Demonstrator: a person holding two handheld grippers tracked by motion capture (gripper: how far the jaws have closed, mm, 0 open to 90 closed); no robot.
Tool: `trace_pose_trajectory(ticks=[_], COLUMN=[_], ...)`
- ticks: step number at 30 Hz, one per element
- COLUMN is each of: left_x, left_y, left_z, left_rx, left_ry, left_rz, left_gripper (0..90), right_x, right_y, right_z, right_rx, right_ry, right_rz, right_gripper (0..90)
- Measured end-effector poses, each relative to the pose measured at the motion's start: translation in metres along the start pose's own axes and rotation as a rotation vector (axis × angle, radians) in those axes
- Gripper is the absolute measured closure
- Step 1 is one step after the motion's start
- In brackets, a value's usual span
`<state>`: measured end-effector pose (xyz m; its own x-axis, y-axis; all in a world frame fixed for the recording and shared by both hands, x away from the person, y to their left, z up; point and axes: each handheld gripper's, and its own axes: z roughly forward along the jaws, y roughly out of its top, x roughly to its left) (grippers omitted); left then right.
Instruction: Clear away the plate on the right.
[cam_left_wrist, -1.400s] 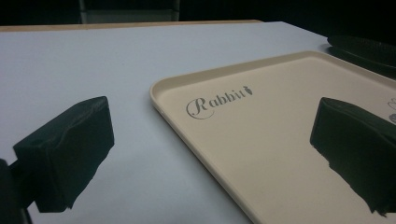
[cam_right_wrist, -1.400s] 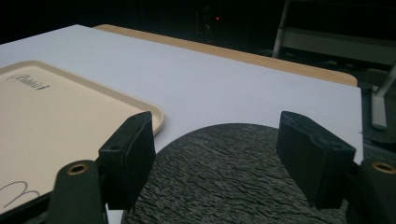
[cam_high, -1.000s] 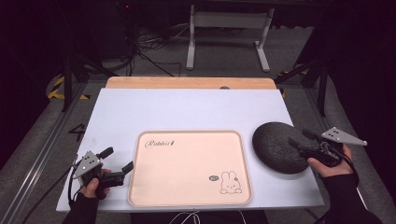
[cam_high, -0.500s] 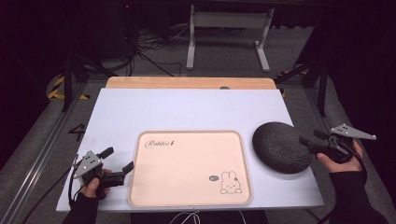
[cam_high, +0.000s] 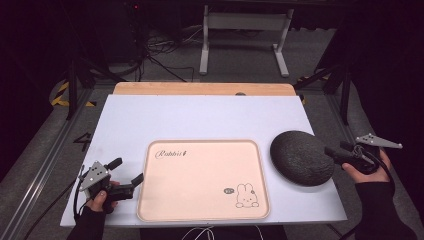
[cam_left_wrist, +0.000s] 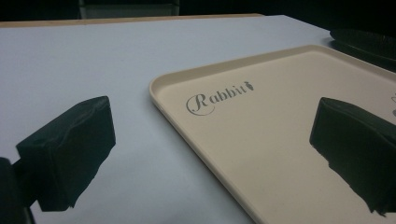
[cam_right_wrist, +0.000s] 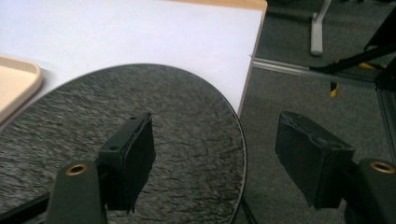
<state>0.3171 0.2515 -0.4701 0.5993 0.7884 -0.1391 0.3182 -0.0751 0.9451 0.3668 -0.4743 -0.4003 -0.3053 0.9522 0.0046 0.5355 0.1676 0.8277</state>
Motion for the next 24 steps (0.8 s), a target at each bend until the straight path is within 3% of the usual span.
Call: trace_pose_trajectory(ticks=[9, 14, 24], left_x=[0.0, 0.0, 0.0], left_y=[0.0, 0.0, 0.0], left_z=[0.0, 0.0, 0.0], left_rx=[0.005, 0.005, 0.006], left_ry=[-0.001, -0.001, -0.004], left_rz=[-0.001, 0.0, 0.0], left_gripper=[0.9, 0.9, 0.9], right_x=[-0.016, -0.022, -0.022], right_y=[-0.006, -0.01, -0.013], right_z=[0.009, 0.018, 0.03], right_rx=[0.086, 0.149, 0.213], right_ry=[-0.038, 0.003, 0.072], right_rz=[0.048, 0.105, 0.184], right_gripper=[36.2, 43.4, 49.7])
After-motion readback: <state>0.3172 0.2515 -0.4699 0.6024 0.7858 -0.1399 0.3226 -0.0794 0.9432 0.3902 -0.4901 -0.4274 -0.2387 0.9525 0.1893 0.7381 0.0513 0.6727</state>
